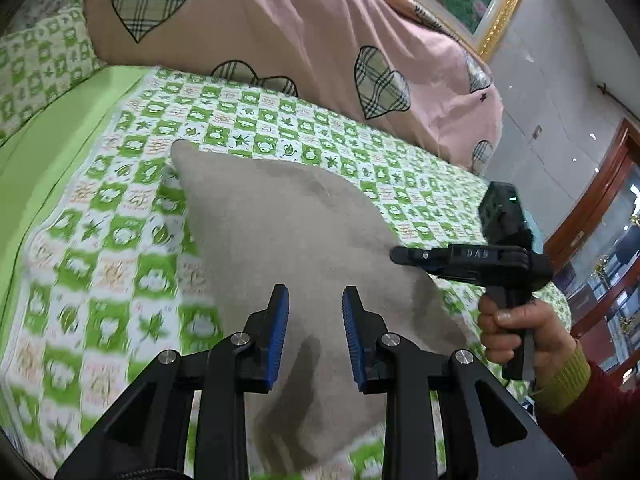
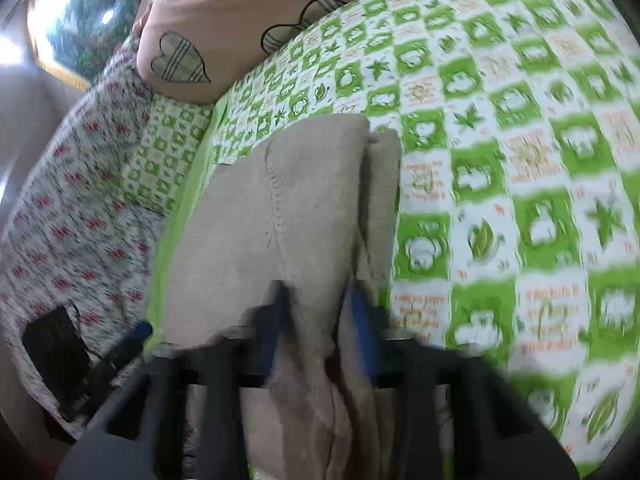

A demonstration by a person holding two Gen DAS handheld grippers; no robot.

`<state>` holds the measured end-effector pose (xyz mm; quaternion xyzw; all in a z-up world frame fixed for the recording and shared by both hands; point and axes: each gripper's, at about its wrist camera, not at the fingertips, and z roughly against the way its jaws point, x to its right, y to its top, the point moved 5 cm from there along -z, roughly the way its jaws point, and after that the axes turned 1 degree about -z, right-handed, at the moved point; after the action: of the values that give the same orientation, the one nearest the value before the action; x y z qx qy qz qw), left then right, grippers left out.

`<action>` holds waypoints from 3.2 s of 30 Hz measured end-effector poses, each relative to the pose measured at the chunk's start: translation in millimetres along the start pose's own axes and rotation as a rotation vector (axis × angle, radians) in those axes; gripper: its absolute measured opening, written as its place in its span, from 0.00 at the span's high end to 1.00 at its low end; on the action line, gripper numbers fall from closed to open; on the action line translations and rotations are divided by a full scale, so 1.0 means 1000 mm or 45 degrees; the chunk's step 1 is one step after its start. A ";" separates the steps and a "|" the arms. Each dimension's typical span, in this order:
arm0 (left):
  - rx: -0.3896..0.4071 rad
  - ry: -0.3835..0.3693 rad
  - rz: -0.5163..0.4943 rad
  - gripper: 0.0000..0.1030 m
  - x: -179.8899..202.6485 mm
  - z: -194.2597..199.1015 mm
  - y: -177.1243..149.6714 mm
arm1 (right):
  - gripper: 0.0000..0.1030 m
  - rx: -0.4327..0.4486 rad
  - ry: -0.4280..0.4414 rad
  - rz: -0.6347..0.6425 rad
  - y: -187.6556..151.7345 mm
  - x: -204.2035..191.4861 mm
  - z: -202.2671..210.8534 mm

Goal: Fold small clothes

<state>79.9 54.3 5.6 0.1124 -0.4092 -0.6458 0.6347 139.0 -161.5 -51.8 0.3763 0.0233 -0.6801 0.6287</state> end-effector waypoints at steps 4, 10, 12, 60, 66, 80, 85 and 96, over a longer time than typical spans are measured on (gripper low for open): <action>0.001 -0.002 -0.052 0.73 0.004 -0.012 0.014 | 0.92 0.080 -0.112 0.118 0.017 -0.008 0.012; -0.038 -0.002 -0.047 0.73 -0.003 -0.022 0.013 | 0.90 0.146 -0.331 0.150 0.019 -0.004 0.030; -0.052 -0.012 -0.037 0.73 -0.005 -0.024 0.007 | 0.90 0.177 -0.182 0.198 0.007 -0.030 0.039; -0.213 0.131 0.043 0.76 0.003 0.006 -0.111 | 0.97 -0.003 -0.280 0.242 -0.110 0.000 0.036; -0.202 0.223 0.005 0.59 0.006 0.028 -0.113 | 0.96 -0.009 -0.348 0.259 -0.123 -0.008 0.056; -0.143 0.410 0.030 0.22 0.003 0.055 -0.099 | 0.48 0.060 -0.317 0.299 -0.137 -0.032 0.082; -0.142 0.488 0.012 0.19 0.001 0.055 -0.100 | 0.32 0.076 -0.304 0.307 -0.135 -0.037 0.081; -0.179 0.548 0.067 0.17 -0.012 0.037 -0.087 | 0.29 0.055 -0.299 0.341 -0.123 -0.044 0.061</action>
<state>-6.3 67.6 -33.3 0.1924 -0.2211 -0.6170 0.7303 -0.7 -130.2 -38.5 0.3074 -0.1150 -0.6299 0.7039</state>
